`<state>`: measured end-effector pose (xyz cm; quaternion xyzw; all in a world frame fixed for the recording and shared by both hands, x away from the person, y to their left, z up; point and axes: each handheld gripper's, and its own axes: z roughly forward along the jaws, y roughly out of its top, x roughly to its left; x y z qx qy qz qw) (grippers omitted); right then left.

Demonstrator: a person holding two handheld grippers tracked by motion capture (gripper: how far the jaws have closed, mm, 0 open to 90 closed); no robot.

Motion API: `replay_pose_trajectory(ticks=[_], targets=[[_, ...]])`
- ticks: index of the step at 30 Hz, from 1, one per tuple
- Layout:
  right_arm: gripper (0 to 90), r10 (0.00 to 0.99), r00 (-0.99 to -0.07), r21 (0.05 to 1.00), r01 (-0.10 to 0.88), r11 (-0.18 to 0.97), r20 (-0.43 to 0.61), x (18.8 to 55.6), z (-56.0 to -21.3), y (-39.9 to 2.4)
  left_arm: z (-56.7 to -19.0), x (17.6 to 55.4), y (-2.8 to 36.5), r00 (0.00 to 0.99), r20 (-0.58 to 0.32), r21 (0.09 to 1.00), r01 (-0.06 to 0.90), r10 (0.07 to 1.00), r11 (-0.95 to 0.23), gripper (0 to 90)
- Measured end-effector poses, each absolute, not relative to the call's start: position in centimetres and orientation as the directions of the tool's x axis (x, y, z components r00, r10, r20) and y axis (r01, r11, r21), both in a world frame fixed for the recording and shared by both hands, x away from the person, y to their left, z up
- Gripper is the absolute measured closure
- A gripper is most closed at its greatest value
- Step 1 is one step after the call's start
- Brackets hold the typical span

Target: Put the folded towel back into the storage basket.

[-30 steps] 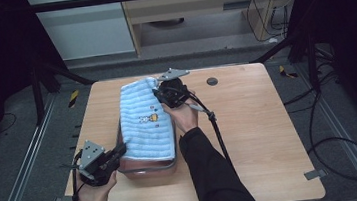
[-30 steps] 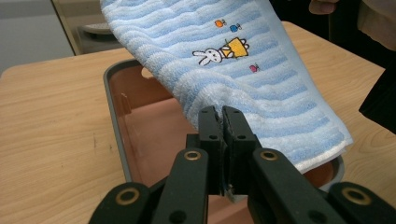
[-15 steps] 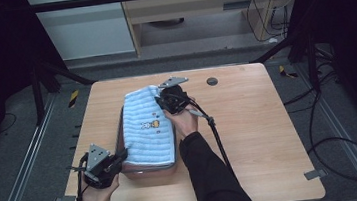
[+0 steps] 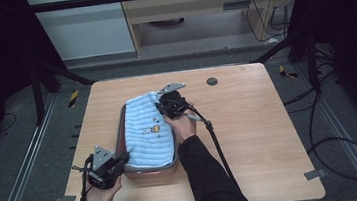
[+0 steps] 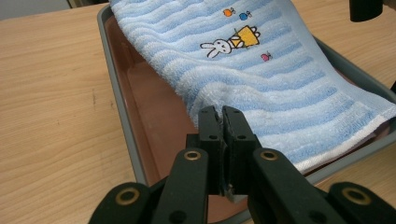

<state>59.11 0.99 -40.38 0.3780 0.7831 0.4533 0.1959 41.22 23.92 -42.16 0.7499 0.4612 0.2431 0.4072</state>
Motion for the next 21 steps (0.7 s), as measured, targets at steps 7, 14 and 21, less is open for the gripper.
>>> replay_pose_trajectory(ticks=[7, 14, 21], targets=[[81.8, 0.769, -0.638, 0.847, 0.424, 0.321, 0.029, 59.2, -41.2, 1.4, -42.7, 41.4, 23.8, 0.455, -0.002, 0.823, 0.506, 0.891, -0.257, 87.1], [80.7, 0.774, -0.633, 0.828, 0.444, 0.341, 0.021, 59.1, -42.1, 1.3, -43.0, 41.5, 23.7, 0.453, 0.003, 0.806, 0.526, 0.892, -0.270, 86.8], [69.0, 0.772, -0.635, 0.796, 0.460, 0.394, -0.016, 59.0, -42.8, 1.5, -43.1, 41.5, 23.7, 0.425, 0.031, 0.801, 0.530, 0.905, -0.277, 79.1]])
